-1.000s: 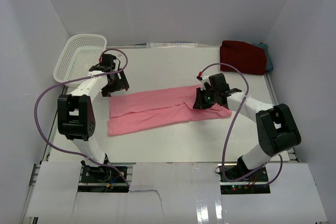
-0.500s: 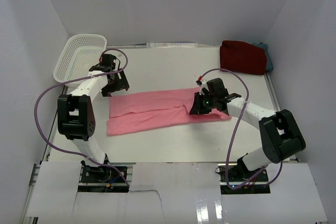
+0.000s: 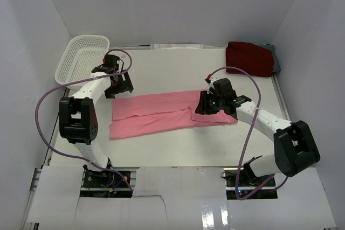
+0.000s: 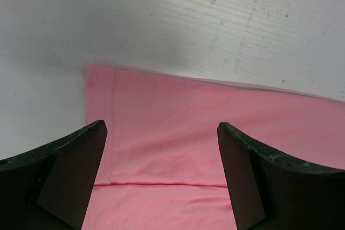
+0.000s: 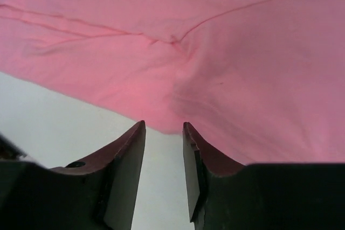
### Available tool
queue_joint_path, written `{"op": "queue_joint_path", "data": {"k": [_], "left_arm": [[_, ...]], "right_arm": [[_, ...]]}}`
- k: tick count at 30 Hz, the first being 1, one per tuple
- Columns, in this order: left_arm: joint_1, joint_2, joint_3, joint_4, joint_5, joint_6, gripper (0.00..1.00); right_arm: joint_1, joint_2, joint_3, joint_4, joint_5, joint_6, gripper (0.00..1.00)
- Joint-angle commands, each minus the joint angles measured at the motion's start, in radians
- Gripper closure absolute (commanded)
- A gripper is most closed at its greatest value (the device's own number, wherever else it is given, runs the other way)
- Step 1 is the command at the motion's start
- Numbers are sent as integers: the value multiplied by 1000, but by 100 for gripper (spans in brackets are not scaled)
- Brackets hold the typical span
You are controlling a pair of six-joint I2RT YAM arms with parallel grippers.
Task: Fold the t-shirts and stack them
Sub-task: Fold the other side of the tshirt into a rectangle
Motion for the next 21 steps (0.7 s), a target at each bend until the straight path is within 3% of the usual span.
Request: {"op": "queue_joint_path", "data": {"k": [1, 2, 3, 4, 21], "left_arm": [[-24, 8, 41, -15, 15, 29, 5], [-30, 16, 37, -18, 7, 27, 5], [-35, 19, 29, -23, 1, 26, 5], [-38, 20, 9, -21, -1, 23, 6], [-41, 140, -23, -33, -85, 24, 7]], "right_arm": [[-1, 15, 66, -86, 214, -58, 62], [-1, 36, 76, -101, 237, -67, 65], [-1, 46, 80, -124, 292, -73, 87], [-1, 57, 80, -134, 304, -79, 92], [-21, 201, 63, -138, 366, -46, 92]]}}
